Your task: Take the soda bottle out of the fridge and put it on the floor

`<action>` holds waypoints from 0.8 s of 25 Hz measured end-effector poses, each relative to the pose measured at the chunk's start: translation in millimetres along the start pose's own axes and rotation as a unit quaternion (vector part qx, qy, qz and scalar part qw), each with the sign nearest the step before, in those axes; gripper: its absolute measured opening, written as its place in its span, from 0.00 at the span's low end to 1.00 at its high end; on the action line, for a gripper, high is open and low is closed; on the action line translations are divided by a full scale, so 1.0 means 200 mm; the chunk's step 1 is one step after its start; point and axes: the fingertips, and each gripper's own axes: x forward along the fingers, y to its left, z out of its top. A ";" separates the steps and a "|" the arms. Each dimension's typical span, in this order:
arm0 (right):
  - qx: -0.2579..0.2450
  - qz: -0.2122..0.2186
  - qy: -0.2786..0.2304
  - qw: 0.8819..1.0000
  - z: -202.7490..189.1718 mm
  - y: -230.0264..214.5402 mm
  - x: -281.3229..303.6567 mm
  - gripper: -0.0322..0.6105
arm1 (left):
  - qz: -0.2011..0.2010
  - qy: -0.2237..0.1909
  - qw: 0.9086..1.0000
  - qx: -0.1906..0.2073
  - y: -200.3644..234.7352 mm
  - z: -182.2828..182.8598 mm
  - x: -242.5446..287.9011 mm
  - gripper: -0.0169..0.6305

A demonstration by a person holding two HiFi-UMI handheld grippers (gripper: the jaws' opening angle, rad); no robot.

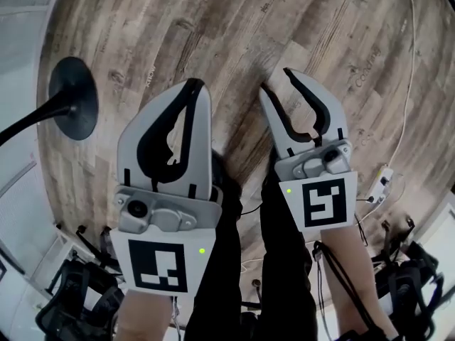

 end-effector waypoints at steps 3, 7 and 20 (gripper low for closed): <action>-0.009 -0.006 -0.021 1.000 0.25 -0.06 -0.03 0.25 | 0.009 -0.023 1.000 0.009 0.04 0.23 -0.02 0.05; -0.015 -0.026 -0.055 0.998 0.60 -0.15 -0.09 0.16 | 0.030 -0.056 0.998 0.017 0.09 0.55 -0.06 0.05; -0.007 -0.041 -0.131 0.991 1.60 -0.26 -0.30 0.07 | 0.058 -0.116 0.991 0.045 0.20 1.45 -0.26 0.05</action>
